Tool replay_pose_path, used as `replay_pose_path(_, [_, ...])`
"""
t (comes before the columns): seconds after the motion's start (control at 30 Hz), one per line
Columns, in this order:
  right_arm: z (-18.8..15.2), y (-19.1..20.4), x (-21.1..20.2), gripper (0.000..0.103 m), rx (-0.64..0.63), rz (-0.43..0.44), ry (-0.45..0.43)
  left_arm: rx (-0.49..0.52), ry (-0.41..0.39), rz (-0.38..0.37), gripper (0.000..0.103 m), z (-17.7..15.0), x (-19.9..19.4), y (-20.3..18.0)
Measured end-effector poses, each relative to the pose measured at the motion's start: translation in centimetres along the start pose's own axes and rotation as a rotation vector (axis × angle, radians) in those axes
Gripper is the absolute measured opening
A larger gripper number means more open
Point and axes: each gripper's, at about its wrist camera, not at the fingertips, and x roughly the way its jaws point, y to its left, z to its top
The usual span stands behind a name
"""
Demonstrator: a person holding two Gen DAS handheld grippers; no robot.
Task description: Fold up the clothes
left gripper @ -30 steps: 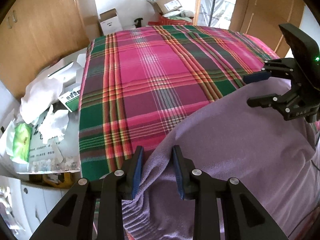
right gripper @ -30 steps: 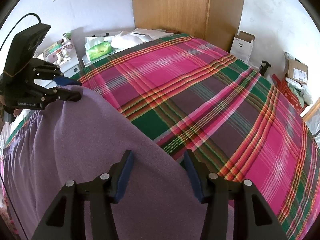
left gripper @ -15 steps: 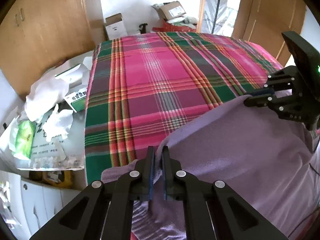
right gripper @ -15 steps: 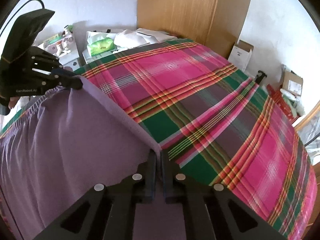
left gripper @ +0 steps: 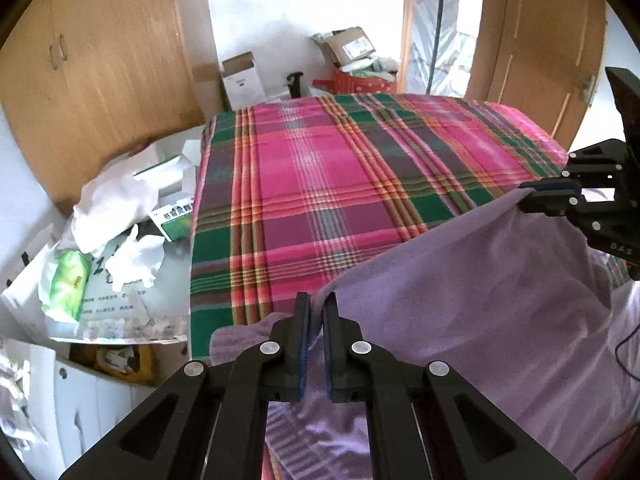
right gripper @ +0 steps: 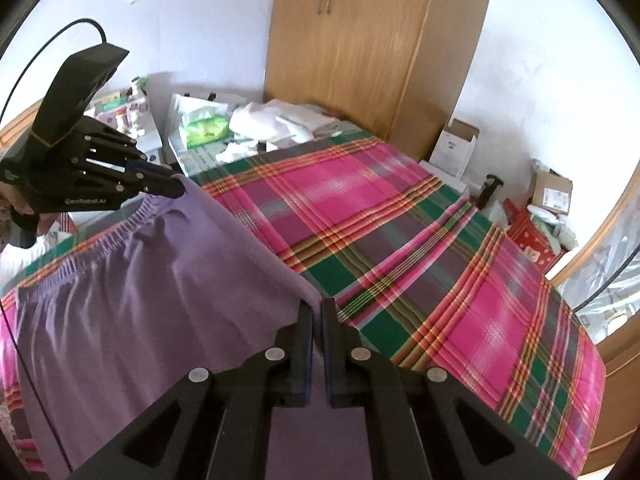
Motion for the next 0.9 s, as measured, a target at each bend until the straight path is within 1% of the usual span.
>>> replay_pose_path(0.1, [-0.2,0.7,-1.4,0.004,0.011,-0.010,-0.018,0.003,-0.023,0.011,0.006,-0.2,-1.2,-0.4])
replay_pose_path(0.23, [-0.5,1.7,-2.7,0.004,0.021,-0.002,-0.024,-0.004,-0.052,0.025,0.006,-0.5,-3.0,-0.7])
replay_pose_path(0.37, [-0.9,2.5,-4.1,0.004,0.027,-0.009,-0.037,0.021,-0.081,0.043,0.006,-1.2,-5.0,-1.7])
replay_pose_path(0.6, [-1.8,4.7,-6.6,0.004,0.014,-0.050,-0.070,0.013,-0.114,0.042,0.005,-2.4,-7.2,-2.3])
replay_pose_path(0.8, [-2.8,6.6,-8.6,0.004,0.007,-0.069,-0.086,0.008,-0.148,0.039,0.005,-3.9,-9.1,-3.0])
replay_pose_path(0.9, [-3.4,7.7,-9.3,0.004,0.001,-0.095,-0.095,-0.002,-0.159,0.035,0.005,-4.9,-9.9,-3.3])
